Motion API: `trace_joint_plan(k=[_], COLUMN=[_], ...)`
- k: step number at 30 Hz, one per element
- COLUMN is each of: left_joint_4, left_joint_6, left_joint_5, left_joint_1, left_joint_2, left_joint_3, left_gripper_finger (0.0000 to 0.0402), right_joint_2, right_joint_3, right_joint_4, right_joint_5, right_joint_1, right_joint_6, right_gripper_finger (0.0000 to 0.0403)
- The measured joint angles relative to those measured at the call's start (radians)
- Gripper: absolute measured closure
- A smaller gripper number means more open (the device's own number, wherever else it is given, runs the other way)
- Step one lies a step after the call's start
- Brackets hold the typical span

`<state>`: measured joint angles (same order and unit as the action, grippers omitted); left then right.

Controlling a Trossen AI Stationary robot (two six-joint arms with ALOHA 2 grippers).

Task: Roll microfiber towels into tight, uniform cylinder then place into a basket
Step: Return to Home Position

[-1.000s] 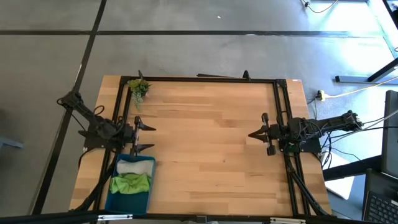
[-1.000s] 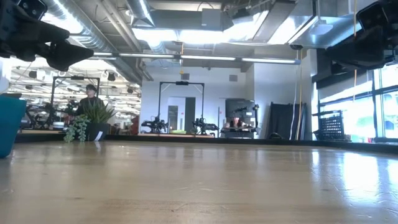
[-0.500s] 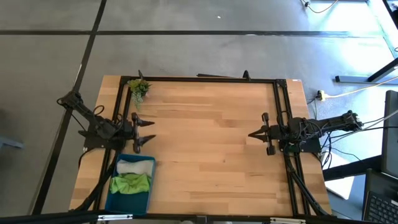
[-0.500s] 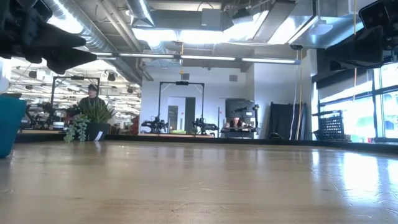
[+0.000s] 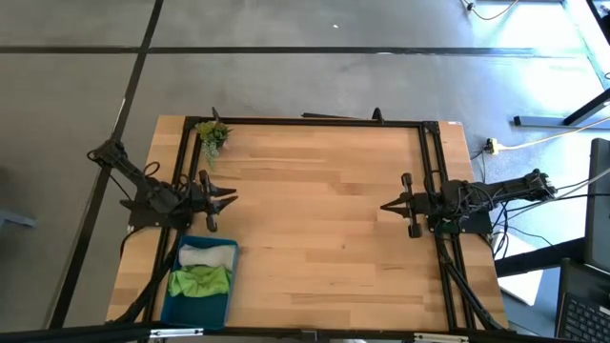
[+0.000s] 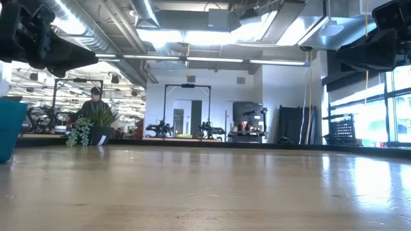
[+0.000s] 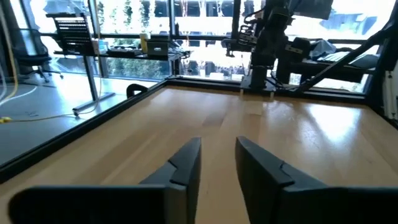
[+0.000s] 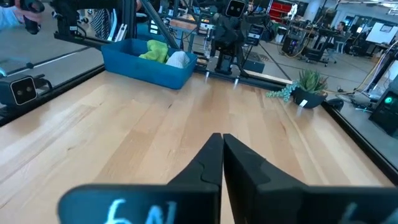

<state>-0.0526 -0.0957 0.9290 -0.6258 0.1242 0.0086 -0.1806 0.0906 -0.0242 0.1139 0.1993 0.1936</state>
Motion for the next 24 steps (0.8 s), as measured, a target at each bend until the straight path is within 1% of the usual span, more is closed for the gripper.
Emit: trace_joint_plan(k=[4,9,12,19,24], left_joint_4=[0.002,0.002,0.001,0.001,0.001], left_joint_6=[0.008,0.008,0.009,0.009,0.009], left_joint_5=[0.014,0.013,0.013,0.013,0.013], left_joint_1=[0.0,0.0,0.0,0.0,0.0], left_joint_2=[0.0,0.0,0.0,0.0,0.0], left_joint_3=[0.0,0.0,0.0,0.0,0.0], left_gripper_finger=[0.0358,0.0396,0.0398,0.0376,0.0369], right_joint_2=[0.0,0.0,0.0,0.0,0.0], right_joint_3=[0.0,0.0,0.0,0.0,0.0], right_joint_4=[0.0,0.0,-0.001,-0.002,-0.002], right_joint_5=[-0.001,-0.002,-0.002,-0.002,-0.002], right_joint_1=[0.0,0.0,0.0,0.0,0.0], right_joint_6=[-0.001,-0.001,-0.001,-0.001,-0.001], right_gripper_finger=[0.0387,0.0387,0.0386,0.0386,0.0386])
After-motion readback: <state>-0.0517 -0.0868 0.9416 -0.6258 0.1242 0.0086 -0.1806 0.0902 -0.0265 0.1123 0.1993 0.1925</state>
